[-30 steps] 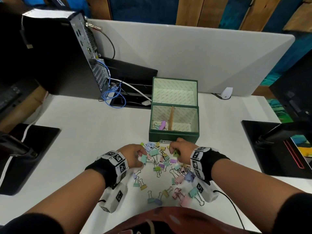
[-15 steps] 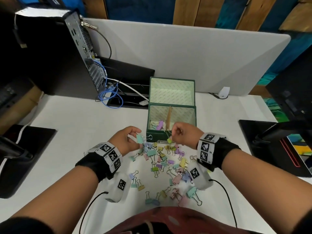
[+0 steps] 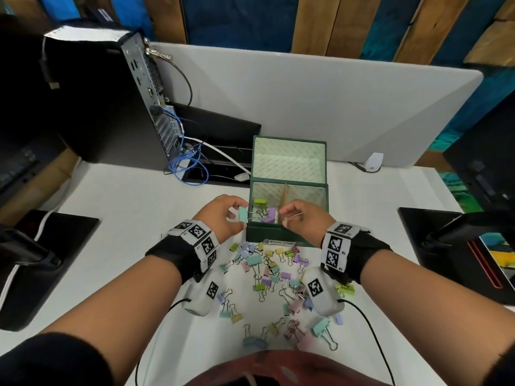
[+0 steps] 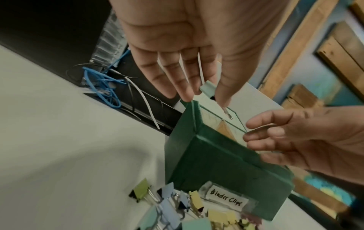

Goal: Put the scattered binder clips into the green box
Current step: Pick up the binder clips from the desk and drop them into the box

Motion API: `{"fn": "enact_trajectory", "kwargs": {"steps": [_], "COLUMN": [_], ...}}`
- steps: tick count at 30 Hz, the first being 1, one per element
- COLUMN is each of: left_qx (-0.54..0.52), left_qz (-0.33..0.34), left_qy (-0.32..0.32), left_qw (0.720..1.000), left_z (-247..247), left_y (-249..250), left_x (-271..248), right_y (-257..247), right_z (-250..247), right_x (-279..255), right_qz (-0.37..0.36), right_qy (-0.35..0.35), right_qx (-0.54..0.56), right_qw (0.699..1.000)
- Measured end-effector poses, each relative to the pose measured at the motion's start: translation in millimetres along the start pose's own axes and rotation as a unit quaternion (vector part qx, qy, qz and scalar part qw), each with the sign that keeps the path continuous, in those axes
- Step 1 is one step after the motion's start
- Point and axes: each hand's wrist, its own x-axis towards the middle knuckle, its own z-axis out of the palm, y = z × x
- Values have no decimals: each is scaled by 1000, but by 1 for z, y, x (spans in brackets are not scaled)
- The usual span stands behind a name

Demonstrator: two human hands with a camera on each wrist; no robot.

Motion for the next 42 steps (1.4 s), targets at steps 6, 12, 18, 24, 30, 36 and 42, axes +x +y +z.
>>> {"fn": "enact_trajectory", "kwargs": {"steps": [6,12,18,24,30,36,42], "left_qx": [154,173,132,229,272,248,227], "left_qz": [46,42,91,59,53,33,51], "left_qy": [-7,-28,-35,-204,-213,-191,-181], "left_qw": [987,984,986,950,937,949,956], "left_z": [13,23,27,51,66,69,64], "left_y": [14,13,0,-15,-20,-22,-24], "left_x": [20,28,-3,-19,-15,-15,-19], "right_y": [18,43,55,50,37,31,32], "right_z": [1,6,12,30,42,55,55], "right_x": [-20,-29,-26,-20,-15,-9,-10], "right_qz": [-49,-15,-10,-16,-30,-4,-11], "right_qy": [-25,-133,-161,-184,-194,-199,-194], "right_qx": [-59,-173,-244,-298,-351,-389,-330], "right_qw": [997,976,956,936,915,900,924]}}
